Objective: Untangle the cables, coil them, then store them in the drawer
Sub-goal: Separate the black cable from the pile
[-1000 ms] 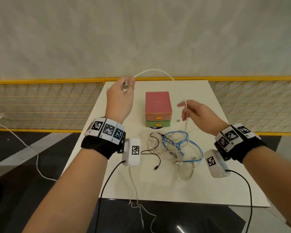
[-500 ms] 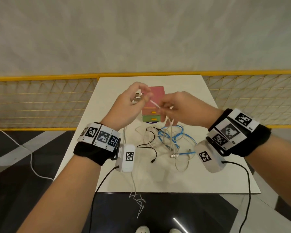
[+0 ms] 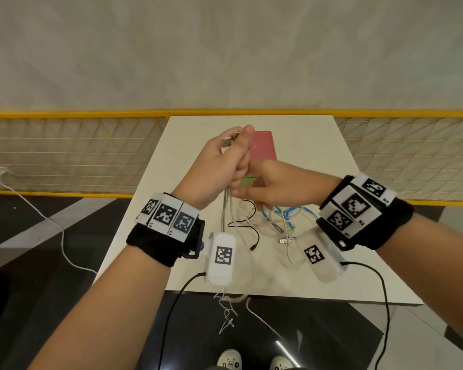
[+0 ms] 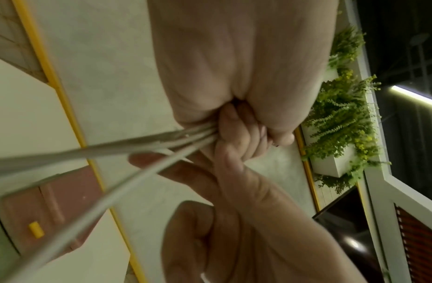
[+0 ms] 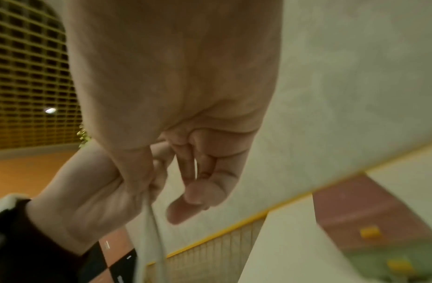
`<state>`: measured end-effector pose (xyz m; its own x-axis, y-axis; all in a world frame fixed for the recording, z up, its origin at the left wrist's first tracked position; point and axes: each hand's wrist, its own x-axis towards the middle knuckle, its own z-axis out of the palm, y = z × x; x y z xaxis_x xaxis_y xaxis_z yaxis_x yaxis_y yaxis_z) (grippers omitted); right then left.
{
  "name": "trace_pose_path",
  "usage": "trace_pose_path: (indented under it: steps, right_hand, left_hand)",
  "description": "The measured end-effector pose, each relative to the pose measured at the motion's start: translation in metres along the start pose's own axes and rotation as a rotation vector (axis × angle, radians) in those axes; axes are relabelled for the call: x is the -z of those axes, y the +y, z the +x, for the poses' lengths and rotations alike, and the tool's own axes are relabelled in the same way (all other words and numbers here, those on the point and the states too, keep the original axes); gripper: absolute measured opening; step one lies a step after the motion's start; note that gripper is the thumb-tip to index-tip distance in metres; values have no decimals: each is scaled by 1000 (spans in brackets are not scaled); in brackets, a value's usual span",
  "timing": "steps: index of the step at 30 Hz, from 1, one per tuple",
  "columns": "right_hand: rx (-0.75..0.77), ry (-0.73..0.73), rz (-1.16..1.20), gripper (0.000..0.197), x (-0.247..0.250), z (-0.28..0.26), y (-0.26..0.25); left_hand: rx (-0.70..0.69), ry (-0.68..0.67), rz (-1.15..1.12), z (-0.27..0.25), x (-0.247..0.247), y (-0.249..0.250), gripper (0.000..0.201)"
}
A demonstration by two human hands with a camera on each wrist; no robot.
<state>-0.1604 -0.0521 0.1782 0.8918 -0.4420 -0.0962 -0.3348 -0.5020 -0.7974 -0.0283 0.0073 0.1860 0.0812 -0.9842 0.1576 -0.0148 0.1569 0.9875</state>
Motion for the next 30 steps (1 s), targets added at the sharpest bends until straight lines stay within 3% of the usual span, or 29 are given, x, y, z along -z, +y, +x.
trace_pose_path:
  steps: [4, 6, 11, 13, 16, 20, 25, 30]
  right_hand:
    - [48, -75, 453, 15, -19, 6, 6]
    - [46, -76, 461, 18, -28, 8, 10]
    - [48, 15, 189, 27, -51, 13, 28]
    - [-24, -55, 35, 27, -61, 9, 48]
    - [-219, -174, 4, 26, -66, 0, 85]
    - [-395, -128, -160, 50, -54, -2, 123]
    - [-312, -119, -391, 30, -63, 10, 141]
    - [-364, -242, -556, 36, -96, 32, 159]
  left_hand:
    - [7, 64, -67, 4, -4, -1, 34]
    - [8, 81, -71, 7, -3, -4, 35]
    - [-56, 160, -45, 12, 3, -11, 31]
    - [-90, 208, -58, 13, 9, -11, 30]
    - [-78, 286, -85, 14, 20, -6, 38]
    - [78, 266, -64, 16, 32, -6, 50]
    - [132, 204, 58, 13, 24, -38, 50]
    - [153, 176, 117, 6, 15, -61, 39]
